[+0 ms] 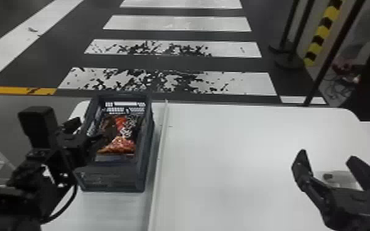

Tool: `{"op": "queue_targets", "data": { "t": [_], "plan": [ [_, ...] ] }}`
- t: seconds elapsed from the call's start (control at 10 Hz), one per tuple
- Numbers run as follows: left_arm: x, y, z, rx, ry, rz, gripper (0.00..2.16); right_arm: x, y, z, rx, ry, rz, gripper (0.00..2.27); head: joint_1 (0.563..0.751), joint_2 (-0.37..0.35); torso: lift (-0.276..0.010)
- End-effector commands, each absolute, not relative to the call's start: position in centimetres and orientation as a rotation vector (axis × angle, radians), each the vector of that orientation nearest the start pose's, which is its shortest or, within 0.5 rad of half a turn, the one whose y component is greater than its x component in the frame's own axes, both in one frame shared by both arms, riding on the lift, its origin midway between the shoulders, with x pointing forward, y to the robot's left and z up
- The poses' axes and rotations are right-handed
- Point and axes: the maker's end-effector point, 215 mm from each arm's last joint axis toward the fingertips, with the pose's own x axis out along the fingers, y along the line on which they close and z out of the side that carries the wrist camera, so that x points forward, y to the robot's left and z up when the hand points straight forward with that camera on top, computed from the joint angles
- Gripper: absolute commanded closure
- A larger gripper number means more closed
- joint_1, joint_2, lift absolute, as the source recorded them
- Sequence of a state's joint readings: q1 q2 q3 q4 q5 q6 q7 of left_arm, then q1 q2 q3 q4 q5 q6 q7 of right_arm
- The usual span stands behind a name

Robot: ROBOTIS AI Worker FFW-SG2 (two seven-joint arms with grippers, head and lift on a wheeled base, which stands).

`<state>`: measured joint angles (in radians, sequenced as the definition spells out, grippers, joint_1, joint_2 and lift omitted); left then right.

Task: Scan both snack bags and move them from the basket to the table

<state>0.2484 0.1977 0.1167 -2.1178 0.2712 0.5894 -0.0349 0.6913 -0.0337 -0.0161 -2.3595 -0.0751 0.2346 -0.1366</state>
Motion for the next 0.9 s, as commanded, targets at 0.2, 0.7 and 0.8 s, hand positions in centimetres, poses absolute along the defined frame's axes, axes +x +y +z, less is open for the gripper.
{"op": "queue_targets", "data": {
  "t": [0.2, 0.7, 0.8],
  "plan": [
    [55.5, 28.1, -36.3, -0.045, 0.359, -0.048, 0.18, 40.0, -26.3, -32.7, 0.014, 0.156, -0.124, 0.11, 0.695, 0.025, -0.098],
    [59.5, 25.9, -40.2, -0.056, 0.448, -0.067, 0.18, 39.9, -26.3, -34.1, 0.004, 0.186, -0.126, 0.11, 0.695, 0.008, -0.098],
    [60.0, 25.8, -41.1, -0.044, 0.477, -0.048, 0.18, 39.9, -26.3, -34.3, 0.005, 0.190, -0.126, 0.11, 0.695, 0.003, -0.098]
  ]
}}
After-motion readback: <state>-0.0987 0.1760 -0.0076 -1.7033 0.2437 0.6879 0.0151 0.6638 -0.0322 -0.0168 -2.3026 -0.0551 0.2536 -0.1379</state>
